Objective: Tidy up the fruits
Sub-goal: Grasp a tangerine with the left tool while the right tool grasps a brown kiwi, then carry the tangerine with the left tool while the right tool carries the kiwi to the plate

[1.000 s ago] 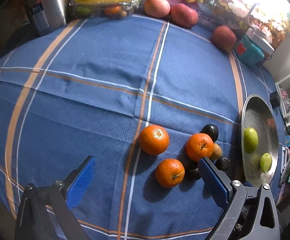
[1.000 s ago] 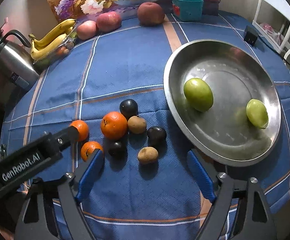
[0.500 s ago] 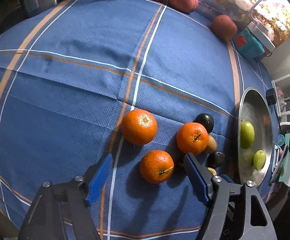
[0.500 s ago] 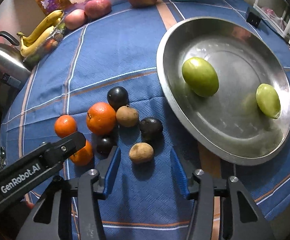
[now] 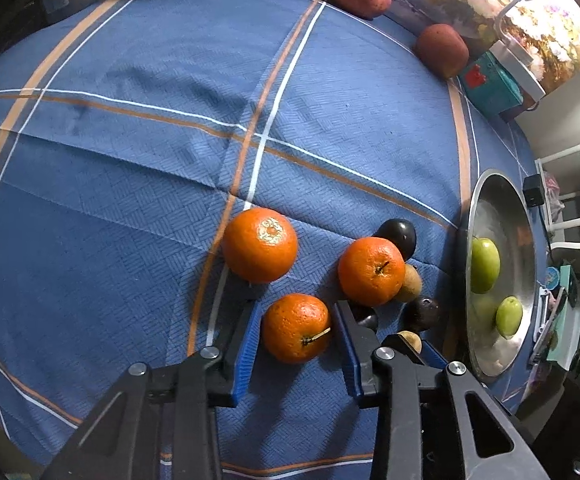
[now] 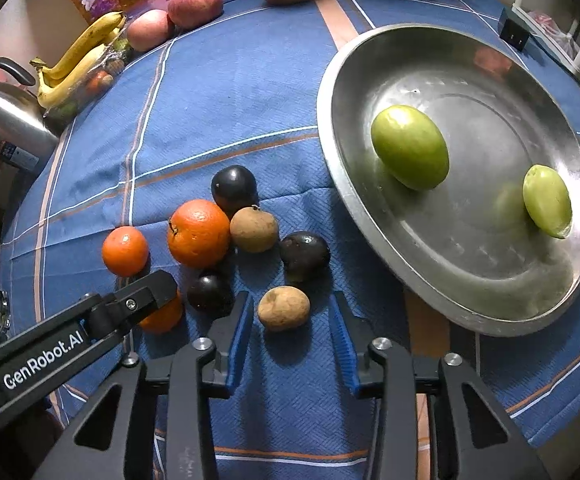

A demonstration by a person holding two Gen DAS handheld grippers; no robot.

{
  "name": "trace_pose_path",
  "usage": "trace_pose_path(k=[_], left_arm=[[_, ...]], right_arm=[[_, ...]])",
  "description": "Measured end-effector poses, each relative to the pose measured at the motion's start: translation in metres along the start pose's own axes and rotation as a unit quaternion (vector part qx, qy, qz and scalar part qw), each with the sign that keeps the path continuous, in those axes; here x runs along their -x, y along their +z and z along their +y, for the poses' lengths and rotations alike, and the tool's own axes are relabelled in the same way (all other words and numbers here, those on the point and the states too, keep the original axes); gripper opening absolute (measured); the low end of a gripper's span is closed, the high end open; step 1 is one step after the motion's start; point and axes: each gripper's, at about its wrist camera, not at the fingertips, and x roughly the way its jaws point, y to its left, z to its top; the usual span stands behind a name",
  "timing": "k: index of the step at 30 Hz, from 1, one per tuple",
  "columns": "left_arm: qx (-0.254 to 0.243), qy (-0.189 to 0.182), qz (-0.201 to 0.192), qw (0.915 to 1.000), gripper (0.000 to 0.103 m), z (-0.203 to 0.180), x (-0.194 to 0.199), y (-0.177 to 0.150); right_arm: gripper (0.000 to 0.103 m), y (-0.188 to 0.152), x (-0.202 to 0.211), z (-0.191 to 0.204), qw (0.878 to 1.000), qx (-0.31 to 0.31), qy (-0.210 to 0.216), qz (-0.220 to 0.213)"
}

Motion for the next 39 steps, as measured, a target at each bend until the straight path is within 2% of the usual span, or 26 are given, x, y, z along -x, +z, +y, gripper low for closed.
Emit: trace_pose_path(k=[5, 19, 31, 39], left_arm=[[0.003, -0.002, 0.0, 1.0, 0.038, -0.001, 0.0, 0.003], [-0.003, -0.011, -0.025, 0.9996, 0.038, 0.001, 0.021, 0.005], [-0.015, -0.029, -0.076, 0.9965, 0.038, -0.006, 0.056, 0.009], [-0.021, -0.032, -0.083, 0.9958, 0.038, -0.011, 0.057, 0.007]], right_arm=[[0.028, 0.002, -0.006, 0.005, 1.0, 0.005, 0.006, 0.005], [0.028, -0.001, 0.006, 0.008, 1.0, 0.009, 0.016, -0.01], [0.028, -0.001, 0.039, 0.01, 0.997, 0.014, 0.03, -0.063], [0.027, 0.001, 0.048, 0.005, 0.997, 0.007, 0.032, -0.074]])
